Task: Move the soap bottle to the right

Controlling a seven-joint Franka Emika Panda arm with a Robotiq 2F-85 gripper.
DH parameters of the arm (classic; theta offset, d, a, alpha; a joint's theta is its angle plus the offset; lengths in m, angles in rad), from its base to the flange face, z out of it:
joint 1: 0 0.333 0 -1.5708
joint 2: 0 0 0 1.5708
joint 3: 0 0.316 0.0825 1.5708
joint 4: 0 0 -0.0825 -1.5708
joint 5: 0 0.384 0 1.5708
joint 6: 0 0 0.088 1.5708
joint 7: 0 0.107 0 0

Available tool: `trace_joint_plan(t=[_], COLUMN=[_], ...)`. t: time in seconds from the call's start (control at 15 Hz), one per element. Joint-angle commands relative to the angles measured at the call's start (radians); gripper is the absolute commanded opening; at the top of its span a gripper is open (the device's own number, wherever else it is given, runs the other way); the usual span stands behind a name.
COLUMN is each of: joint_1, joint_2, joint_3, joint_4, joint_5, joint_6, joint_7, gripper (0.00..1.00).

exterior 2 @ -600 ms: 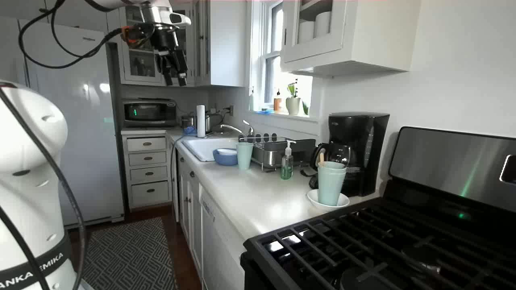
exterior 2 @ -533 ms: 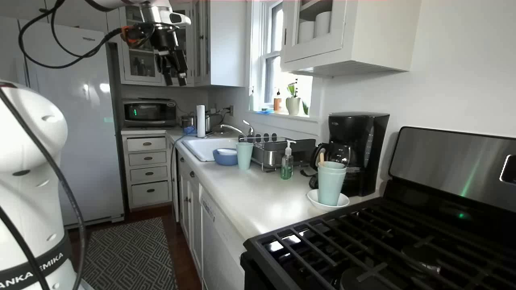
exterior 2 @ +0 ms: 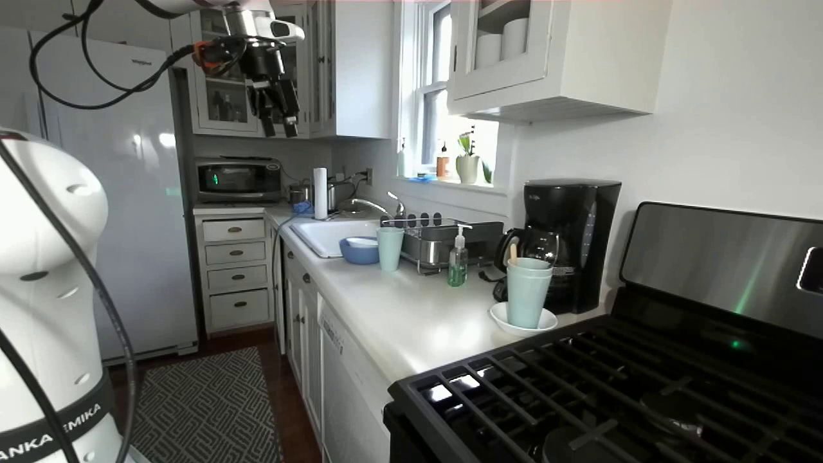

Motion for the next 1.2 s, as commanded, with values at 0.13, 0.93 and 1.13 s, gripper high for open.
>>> trace_joint_plan(t=[0.13,0.93,1.13], joint_1=[0.017,-0.081,-0.071], joint_2=[0.003,0.342,0.437], joint_3=[-0.013,-0.009,-0.066], joint_4=[0.002,0.233,0.316], joint_5=[-0.010,-0.253,-0.311], joint_6=[-0.002,0.063,0.059], joint_7=[0.008,0.248,0.272], gripper=[1.00,1.00,1.00])
